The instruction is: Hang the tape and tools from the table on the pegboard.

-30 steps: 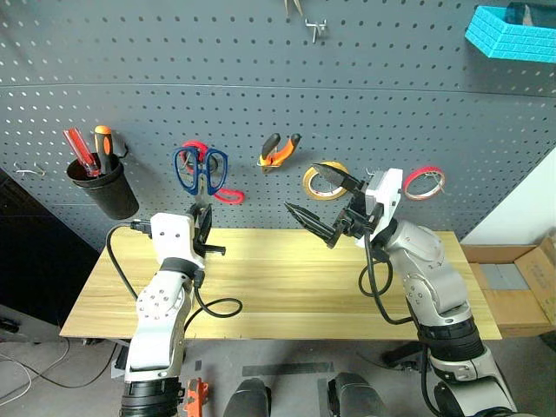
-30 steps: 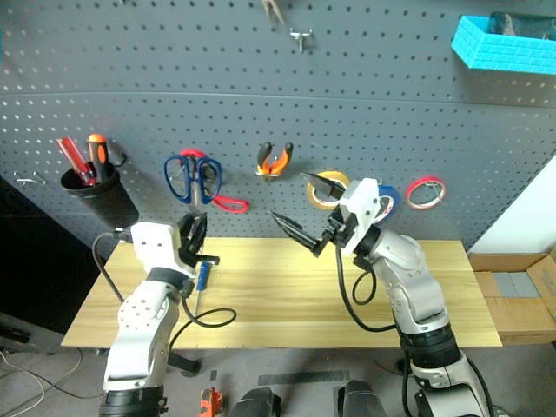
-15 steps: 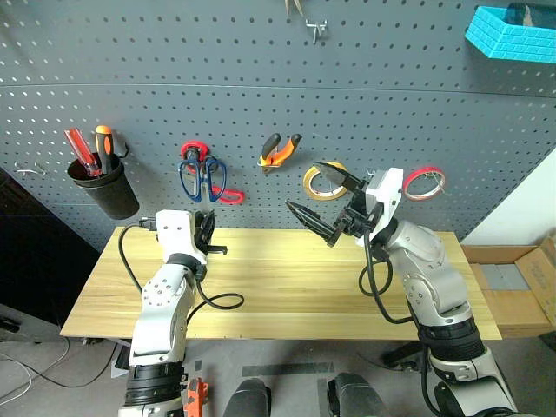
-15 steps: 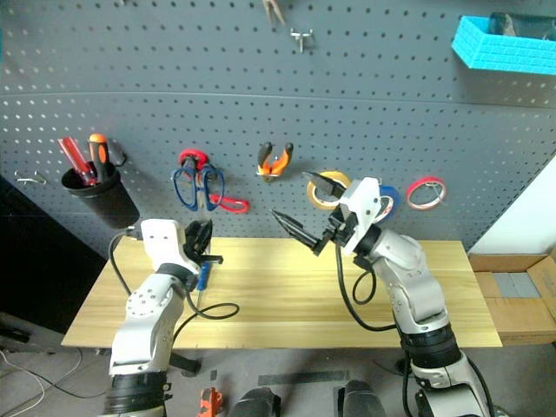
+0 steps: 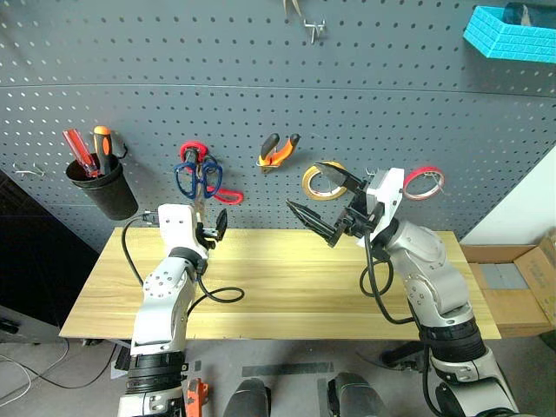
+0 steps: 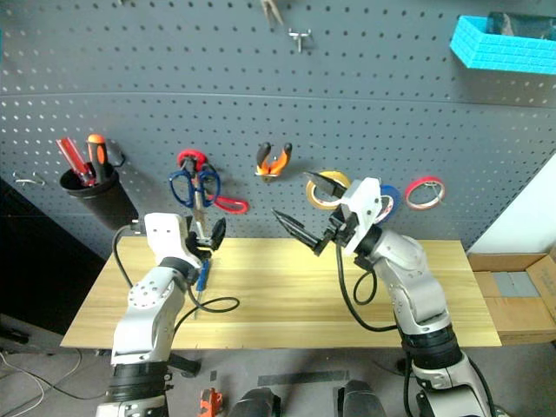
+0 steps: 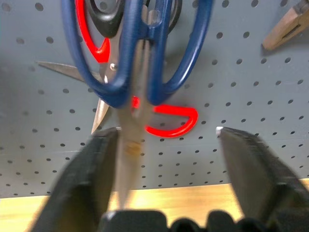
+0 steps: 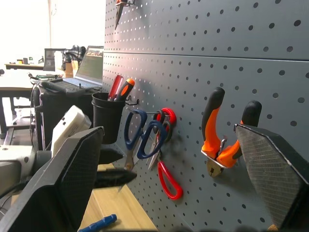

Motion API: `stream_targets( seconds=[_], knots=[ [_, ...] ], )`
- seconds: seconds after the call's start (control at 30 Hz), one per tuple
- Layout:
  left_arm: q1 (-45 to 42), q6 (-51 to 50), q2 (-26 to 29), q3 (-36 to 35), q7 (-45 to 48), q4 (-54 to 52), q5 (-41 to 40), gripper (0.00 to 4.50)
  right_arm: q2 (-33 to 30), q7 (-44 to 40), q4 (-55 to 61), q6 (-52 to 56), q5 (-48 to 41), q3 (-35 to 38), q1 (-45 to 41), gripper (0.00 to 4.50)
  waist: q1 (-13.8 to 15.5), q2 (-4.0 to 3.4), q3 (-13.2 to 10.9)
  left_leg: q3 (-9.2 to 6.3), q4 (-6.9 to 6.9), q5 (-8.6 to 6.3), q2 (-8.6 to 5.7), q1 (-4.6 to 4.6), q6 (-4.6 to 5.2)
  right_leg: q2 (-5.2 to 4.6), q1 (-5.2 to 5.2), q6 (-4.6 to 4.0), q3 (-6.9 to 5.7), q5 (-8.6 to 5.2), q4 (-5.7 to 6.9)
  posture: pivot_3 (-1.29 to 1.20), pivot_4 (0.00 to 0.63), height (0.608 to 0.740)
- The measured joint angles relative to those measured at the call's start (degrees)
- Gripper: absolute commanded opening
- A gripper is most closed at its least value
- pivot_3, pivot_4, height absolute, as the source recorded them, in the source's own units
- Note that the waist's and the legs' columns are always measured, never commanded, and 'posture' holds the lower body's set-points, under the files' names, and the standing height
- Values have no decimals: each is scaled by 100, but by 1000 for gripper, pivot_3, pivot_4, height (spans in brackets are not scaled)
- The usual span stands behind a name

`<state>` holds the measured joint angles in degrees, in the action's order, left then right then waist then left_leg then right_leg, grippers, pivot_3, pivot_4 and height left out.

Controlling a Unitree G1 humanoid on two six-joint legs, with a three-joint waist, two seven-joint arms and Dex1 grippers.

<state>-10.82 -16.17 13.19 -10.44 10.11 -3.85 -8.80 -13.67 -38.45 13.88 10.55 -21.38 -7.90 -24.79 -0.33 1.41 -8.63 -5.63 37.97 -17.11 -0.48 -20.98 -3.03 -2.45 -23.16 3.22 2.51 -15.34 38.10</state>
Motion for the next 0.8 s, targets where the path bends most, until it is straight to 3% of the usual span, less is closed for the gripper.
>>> stream_targets(
  seconds=[0.23,0.37,0.63,0.8],
  knots=[
    [1215,-496,110,211,-76,-100,249,4142,-262,-40,134,131,224,-247,268,4500,-21,-7,-7,-5,-4,-3,1,7,5,0,3,-1,2,-1,-2,33,167,740],
    [1740,-1038,211,-4,-100,-240,193,4142,-553,-102,239,581,451,-572,416,4500,-19,-23,-86,-11,-3,-3,6,5,6,4,6,-7,-10,2,2,45,208,740],
    [605,-1260,1063,-395,431,349,-28,4142,-274,-160,454,1203,664,-1324,-133,4500,-21,-63,-372,-31,2,9,12,28,19,18,48,-19,-34,7,0,60,291,740],
    [11,-1195,1286,-197,833,1272,12,4142,-69,-152,440,1372,678,-1462,-366,4500,-77,-43,-543,-49,-4,7,11,-9,19,14,-6,-22,-24,8,4,51,347,740]
  ],
)
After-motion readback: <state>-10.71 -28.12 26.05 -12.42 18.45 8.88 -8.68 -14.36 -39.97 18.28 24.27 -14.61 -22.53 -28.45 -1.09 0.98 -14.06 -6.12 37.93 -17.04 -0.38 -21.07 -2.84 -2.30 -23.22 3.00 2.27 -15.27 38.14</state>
